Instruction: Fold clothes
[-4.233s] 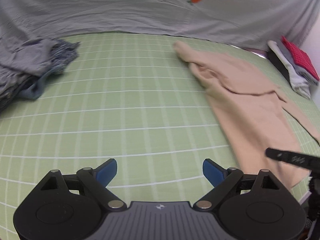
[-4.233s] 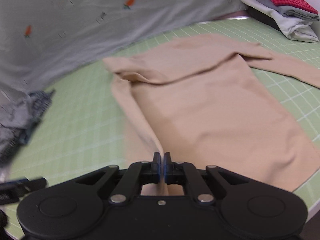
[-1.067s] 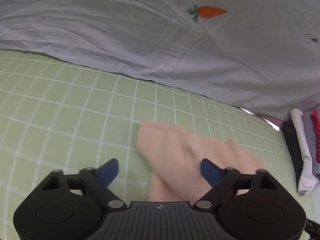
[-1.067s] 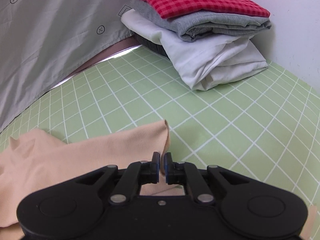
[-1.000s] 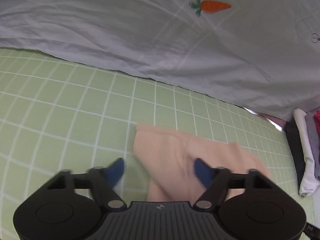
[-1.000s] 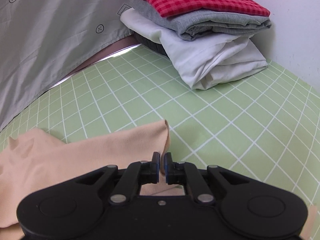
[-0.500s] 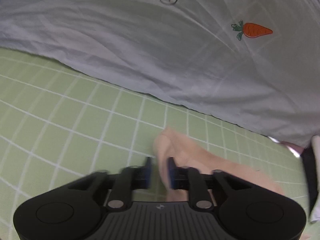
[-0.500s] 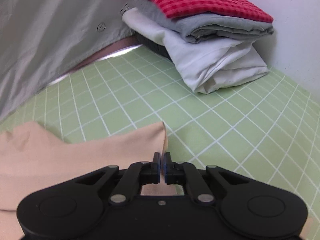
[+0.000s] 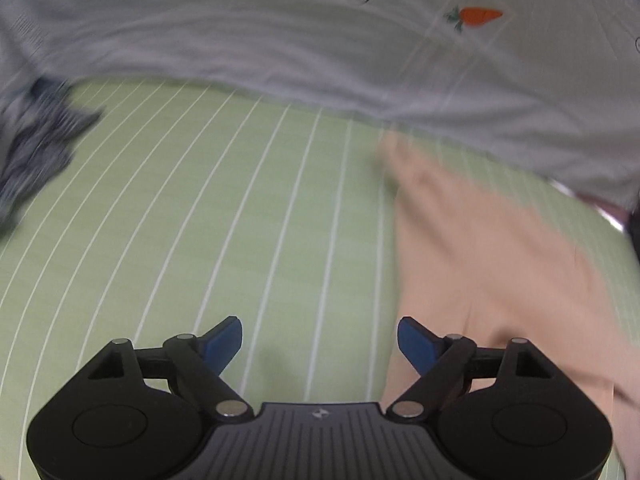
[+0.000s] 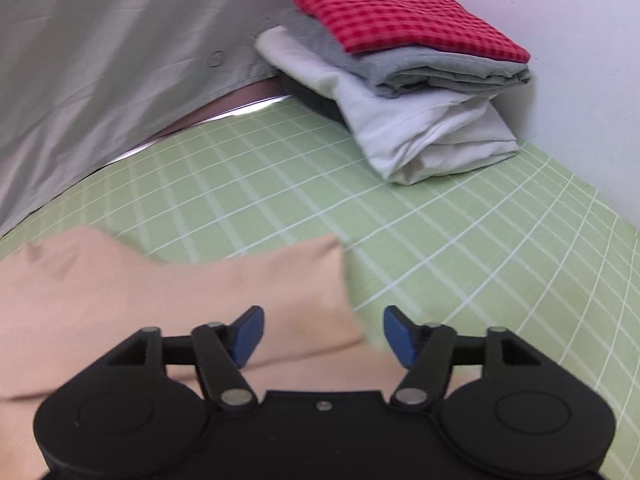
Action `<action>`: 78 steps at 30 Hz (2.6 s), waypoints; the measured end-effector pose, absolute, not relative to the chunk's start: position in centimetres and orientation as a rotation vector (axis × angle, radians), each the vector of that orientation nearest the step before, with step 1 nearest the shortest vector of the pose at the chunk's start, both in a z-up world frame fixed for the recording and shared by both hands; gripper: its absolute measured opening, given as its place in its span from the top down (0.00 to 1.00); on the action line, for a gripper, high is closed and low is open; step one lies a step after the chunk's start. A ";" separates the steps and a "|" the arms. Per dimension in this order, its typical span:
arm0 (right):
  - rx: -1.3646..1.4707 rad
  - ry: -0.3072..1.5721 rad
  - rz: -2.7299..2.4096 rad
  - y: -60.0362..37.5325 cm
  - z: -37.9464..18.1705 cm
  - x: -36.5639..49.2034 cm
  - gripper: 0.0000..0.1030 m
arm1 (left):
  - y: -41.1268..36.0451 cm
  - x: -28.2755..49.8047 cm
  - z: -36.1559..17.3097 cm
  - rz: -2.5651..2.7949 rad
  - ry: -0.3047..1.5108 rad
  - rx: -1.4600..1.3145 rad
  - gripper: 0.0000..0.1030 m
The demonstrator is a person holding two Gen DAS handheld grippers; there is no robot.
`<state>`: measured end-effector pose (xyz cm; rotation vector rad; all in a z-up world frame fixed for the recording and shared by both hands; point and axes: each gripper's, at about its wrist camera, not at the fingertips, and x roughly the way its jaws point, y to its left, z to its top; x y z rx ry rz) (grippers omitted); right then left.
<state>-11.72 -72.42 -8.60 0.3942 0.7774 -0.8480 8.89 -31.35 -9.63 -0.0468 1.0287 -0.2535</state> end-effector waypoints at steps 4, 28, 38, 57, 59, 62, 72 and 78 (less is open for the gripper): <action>0.373 0.780 -0.772 -67.3 -7.4 -12.3 0.13 | -28.7 4.2 -9.3 -0.244 1.064 -0.049 0.17; 0.460 0.892 -0.365 -38.0 -8.6 -18.2 0.70 | -15.9 -4.5 -6.2 -0.554 1.026 0.179 0.15; 0.379 0.777 -0.478 -34.4 -5.4 -21.0 0.96 | -12.6 -4.4 -5.9 -0.599 1.007 0.183 0.15; 0.331 0.874 -0.515 -41.6 -6.5 -21.2 0.25 | -20.9 -4.5 -7.1 -0.583 1.048 0.172 0.05; 0.317 0.864 -0.507 -43.6 -6.4 -20.9 0.15 | -22.7 -4.4 -7.2 -0.571 1.049 0.173 0.04; 0.307 0.849 -0.495 -46.9 -6.4 -20.4 0.03 | -25.4 -4.0 -7.4 -0.551 1.045 0.170 0.04; 0.287 0.794 -0.517 -58.4 -7.1 -16.5 0.00 | -32.2 -0.7 -8.8 -0.423 1.073 0.136 0.03; 0.285 0.770 -0.605 -66.2 -8.4 -13.6 0.00 | -34.2 1.4 -10.0 -0.373 1.088 0.159 0.03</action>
